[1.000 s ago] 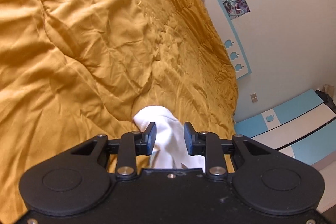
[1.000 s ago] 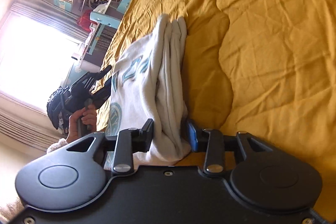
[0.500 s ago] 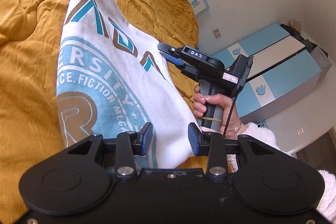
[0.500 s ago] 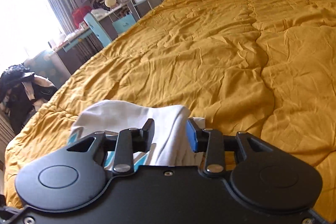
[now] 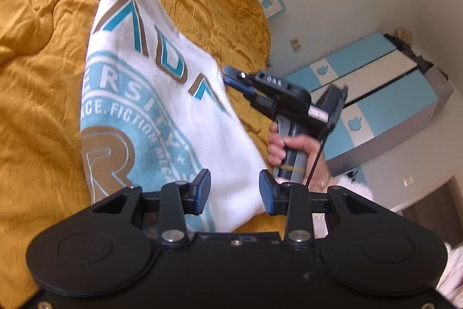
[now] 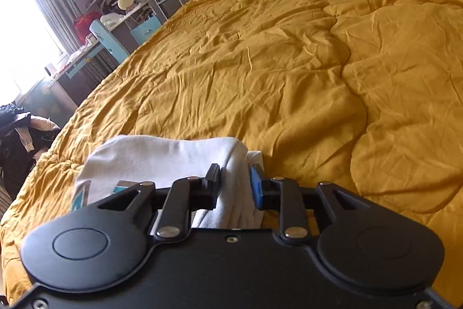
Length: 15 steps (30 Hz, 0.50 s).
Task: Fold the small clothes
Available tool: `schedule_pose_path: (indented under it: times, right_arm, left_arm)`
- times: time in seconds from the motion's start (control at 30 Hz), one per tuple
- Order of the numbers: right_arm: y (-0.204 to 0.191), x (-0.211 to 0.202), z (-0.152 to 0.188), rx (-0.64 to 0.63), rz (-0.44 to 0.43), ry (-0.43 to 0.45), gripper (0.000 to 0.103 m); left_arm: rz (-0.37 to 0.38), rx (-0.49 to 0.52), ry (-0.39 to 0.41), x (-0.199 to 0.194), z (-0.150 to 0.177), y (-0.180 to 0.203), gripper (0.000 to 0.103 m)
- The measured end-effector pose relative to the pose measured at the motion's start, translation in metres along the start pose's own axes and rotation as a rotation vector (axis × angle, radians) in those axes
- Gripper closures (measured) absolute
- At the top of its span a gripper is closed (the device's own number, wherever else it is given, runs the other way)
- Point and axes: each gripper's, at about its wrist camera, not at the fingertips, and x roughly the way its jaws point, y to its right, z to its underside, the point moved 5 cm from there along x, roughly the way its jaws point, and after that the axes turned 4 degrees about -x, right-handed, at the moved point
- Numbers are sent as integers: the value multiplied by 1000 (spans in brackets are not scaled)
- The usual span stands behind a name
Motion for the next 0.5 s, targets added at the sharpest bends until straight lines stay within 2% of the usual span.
schedule_pose_path:
  times: [0.03, 0.1, 0.17, 0.23, 0.3, 0.33, 0.43, 0.5]
  right_arm:
    - [-6, -15, -2, -15, -30, 24, 77]
    - [-20, -46, -1, -42, -112, 56, 77]
    - [-39, -78, 11, -75, -209, 41, 73]
    - [-57, -104, 34, -127, -291, 2, 63]
    - [-67, -118, 59, -173, -300, -40, 63]
    - [-68, -121, 70, -182, -297, -54, 63]
    - [-56, -121, 94, -137, -288, -101, 63]
    - [-46, -117, 104, -85, -279, -120, 64]
  left_arm:
    - [15, -10, 51, -10, -14, 2, 64]
    - [-14, -24, 159, -26, -46, -2, 61]
    - [-76, -69, 253, -34, -87, -17, 60]
    - [-148, -143, 335, -38, -122, -42, 60]
    - [-193, -193, 350, -34, -146, -63, 61]
    - [-188, -229, 333, -28, -157, -74, 61]
    - [-177, -323, 323, -12, -172, -97, 60]
    - [-208, -346, 305, -1, -177, -108, 60]
